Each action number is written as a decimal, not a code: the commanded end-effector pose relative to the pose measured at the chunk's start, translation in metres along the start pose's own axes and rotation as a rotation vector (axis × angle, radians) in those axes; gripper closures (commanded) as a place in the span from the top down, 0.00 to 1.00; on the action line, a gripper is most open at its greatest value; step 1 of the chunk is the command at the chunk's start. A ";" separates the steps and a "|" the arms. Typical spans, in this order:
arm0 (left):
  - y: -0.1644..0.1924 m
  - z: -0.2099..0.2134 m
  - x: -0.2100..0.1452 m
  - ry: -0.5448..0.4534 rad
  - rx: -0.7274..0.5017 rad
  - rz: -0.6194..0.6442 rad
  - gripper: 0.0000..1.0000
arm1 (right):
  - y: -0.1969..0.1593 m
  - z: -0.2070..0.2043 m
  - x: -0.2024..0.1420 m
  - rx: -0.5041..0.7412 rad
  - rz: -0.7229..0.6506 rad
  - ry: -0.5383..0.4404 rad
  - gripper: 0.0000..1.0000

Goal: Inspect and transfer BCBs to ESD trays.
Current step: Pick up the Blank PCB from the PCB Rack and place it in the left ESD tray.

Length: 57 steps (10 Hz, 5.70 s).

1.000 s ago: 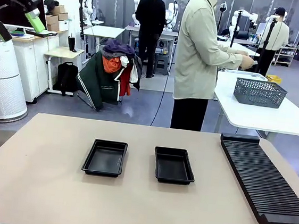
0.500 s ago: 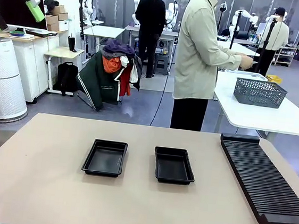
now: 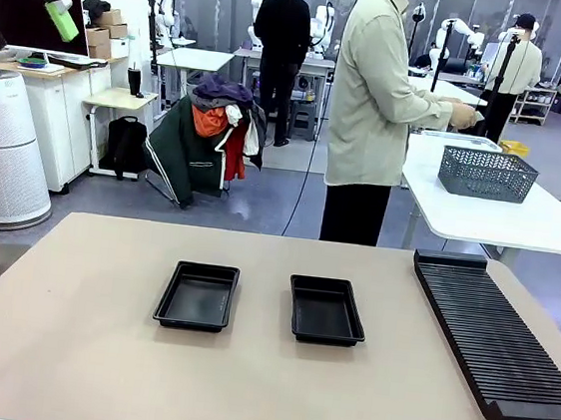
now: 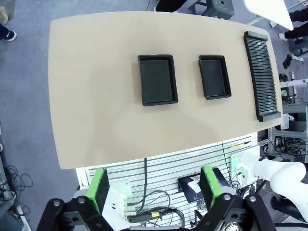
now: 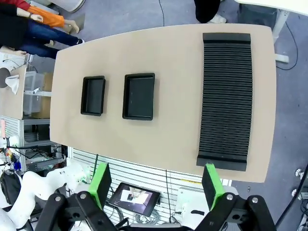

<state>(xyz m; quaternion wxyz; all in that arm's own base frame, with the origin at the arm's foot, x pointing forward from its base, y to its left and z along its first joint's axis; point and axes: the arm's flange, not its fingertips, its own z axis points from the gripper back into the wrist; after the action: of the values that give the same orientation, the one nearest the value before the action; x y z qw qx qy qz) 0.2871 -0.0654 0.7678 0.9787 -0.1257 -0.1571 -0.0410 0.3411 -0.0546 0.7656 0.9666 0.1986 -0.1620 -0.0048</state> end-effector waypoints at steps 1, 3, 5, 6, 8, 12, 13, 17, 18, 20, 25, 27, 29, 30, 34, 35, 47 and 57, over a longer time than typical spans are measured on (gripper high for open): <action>-0.004 0.004 0.003 0.013 0.030 -0.004 1.00 | 0.000 -0.002 0.002 -0.047 0.017 -0.008 1.00; -0.006 0.005 0.002 0.016 0.037 -0.014 1.00 | 0.000 -0.003 0.003 -0.047 0.018 -0.008 1.00; -0.007 0.006 0.002 -0.010 0.027 -0.030 1.00 | 0.000 -0.003 0.001 -0.047 0.020 -0.017 1.00; -0.009 0.006 0.002 -0.008 0.030 -0.038 1.00 | 0.000 -0.003 0.001 -0.047 0.019 -0.018 1.00; -0.007 0.005 0.002 -0.008 0.017 -0.019 1.00 | 0.001 -0.001 0.000 -0.017 0.003 0.003 1.00; -0.007 0.005 0.002 -0.008 0.017 -0.019 1.00 | 0.001 -0.001 0.000 -0.017 0.003 0.003 1.00; -0.007 0.005 0.002 -0.008 0.017 -0.019 1.00 | 0.001 -0.001 0.000 -0.017 0.003 0.003 1.00; -0.007 0.005 0.002 -0.008 0.017 -0.019 1.00 | 0.001 -0.001 0.000 -0.017 0.003 0.003 1.00; -0.007 0.005 0.002 -0.008 0.017 -0.019 1.00 | 0.001 -0.001 0.000 -0.017 0.003 0.003 1.00; -0.007 0.005 0.002 -0.008 0.017 -0.019 1.00 | 0.001 -0.001 0.000 -0.017 0.003 0.003 1.00; -0.007 0.005 0.002 -0.008 0.017 -0.019 1.00 | 0.001 -0.001 0.000 -0.017 0.003 0.003 1.00; -0.007 0.005 0.002 -0.008 0.017 -0.019 1.00 | 0.001 -0.001 0.000 -0.017 0.003 0.003 1.00; -0.007 0.005 0.002 -0.008 0.017 -0.019 1.00 | 0.001 -0.001 0.000 -0.017 0.003 0.003 1.00; -0.007 0.005 0.002 -0.008 0.017 -0.019 1.00 | 0.001 -0.001 0.000 -0.017 0.003 0.003 1.00; -0.007 0.005 0.002 -0.008 0.017 -0.019 1.00 | 0.001 -0.001 0.000 -0.017 0.003 0.003 1.00; -0.007 0.005 0.002 -0.008 0.017 -0.019 1.00 | 0.001 -0.001 0.000 -0.017 0.003 0.003 1.00; -0.007 0.005 0.002 -0.008 0.017 -0.019 1.00 | 0.001 -0.001 0.000 -0.017 0.003 0.003 1.00; -0.007 0.005 0.002 -0.008 0.017 -0.019 1.00 | 0.000 -0.001 0.000 -0.017 0.003 0.003 1.00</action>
<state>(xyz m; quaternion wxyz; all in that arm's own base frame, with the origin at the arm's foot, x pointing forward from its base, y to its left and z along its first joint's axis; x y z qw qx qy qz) 0.2862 -0.0720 0.7753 0.9784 -0.1161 -0.1630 -0.0512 0.3413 -0.0542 0.7651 0.9684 0.1901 -0.1611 -0.0045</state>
